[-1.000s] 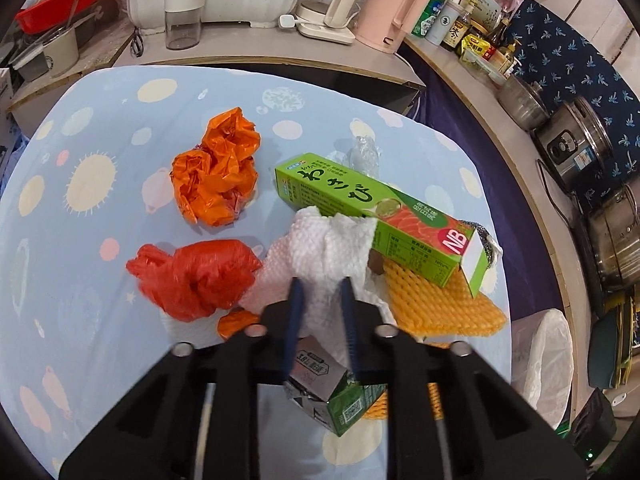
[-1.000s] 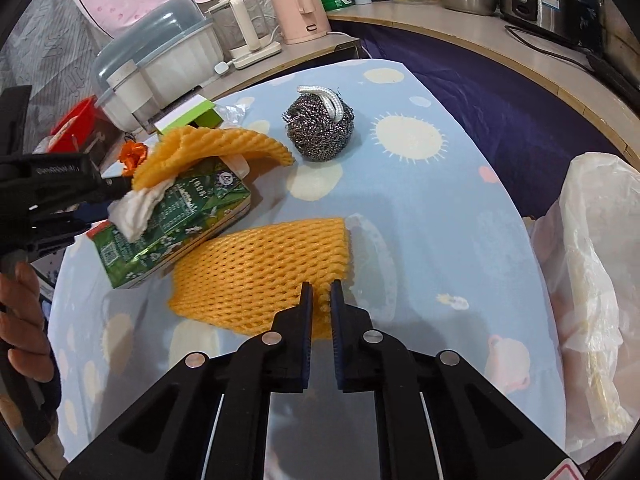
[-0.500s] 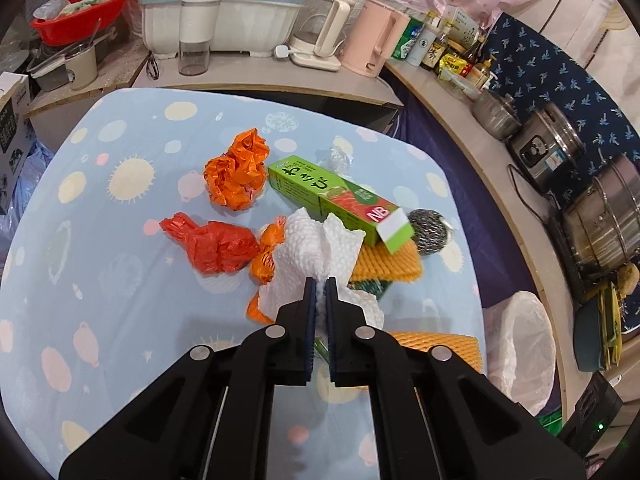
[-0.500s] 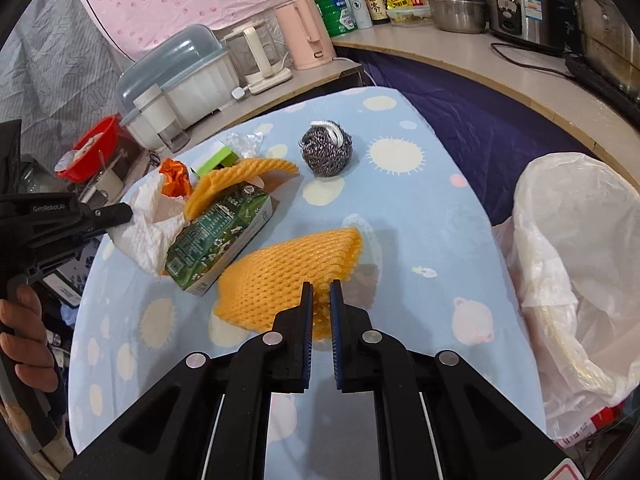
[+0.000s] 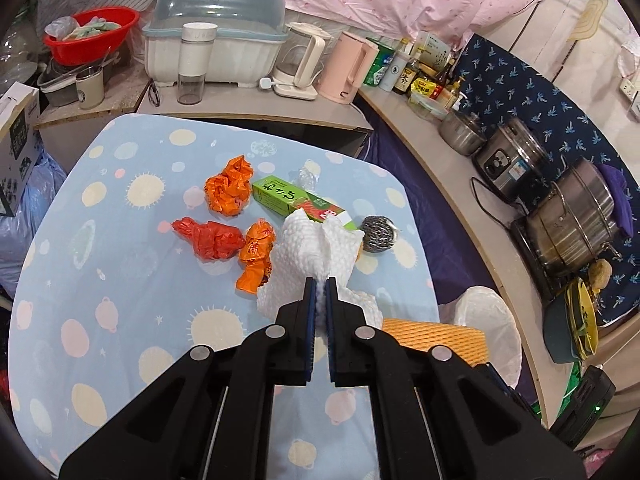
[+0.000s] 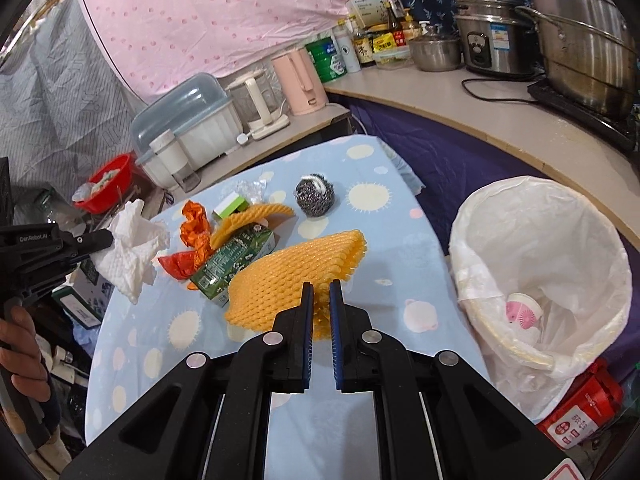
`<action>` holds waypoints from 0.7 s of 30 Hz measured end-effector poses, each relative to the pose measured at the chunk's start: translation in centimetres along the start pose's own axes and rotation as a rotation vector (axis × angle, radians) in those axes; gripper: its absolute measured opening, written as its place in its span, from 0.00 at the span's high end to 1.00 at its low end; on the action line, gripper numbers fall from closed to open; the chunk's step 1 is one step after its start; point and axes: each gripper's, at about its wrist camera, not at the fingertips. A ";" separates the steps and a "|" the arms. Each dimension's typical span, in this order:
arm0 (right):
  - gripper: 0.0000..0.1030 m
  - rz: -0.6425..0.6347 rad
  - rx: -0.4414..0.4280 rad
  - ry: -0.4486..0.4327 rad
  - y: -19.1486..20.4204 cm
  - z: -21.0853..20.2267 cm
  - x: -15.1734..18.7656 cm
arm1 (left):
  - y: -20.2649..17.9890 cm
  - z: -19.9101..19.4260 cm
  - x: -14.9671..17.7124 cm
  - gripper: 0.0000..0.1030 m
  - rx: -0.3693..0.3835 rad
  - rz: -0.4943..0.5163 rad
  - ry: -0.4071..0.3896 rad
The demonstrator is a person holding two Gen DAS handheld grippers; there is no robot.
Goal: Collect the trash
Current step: 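Carry the tissue and orange mesh sleeve over the bin with both grippers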
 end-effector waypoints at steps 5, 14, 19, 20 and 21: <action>0.92 0.030 0.005 -0.038 -1.6 -2.0 -0.3 | -1.7 -1.4 0.4 0.96 0.022 0.025 -0.017; 0.92 0.106 0.062 -0.110 -6.1 -5.3 -0.7 | -6.9 -1.9 1.5 0.96 0.070 0.121 -0.015; 0.92 0.161 0.120 -0.142 -9.7 -7.1 -1.0 | -10.9 -0.7 2.8 0.96 0.106 0.190 0.009; 0.92 0.168 0.137 -0.150 -10.4 -7.5 -1.0 | -11.8 -0.4 3.1 0.96 0.116 0.205 0.017; 0.92 0.174 0.151 -0.157 -11.0 -7.8 -1.0 | -12.6 -0.1 3.3 0.96 0.124 0.220 0.025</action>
Point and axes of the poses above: each gripper's, at about its wrist camera, not at the fingertips, and z roughly the way its jaws point, y to its left, x to its underside, and after that the axes turned 5 degrees about x, right-handed
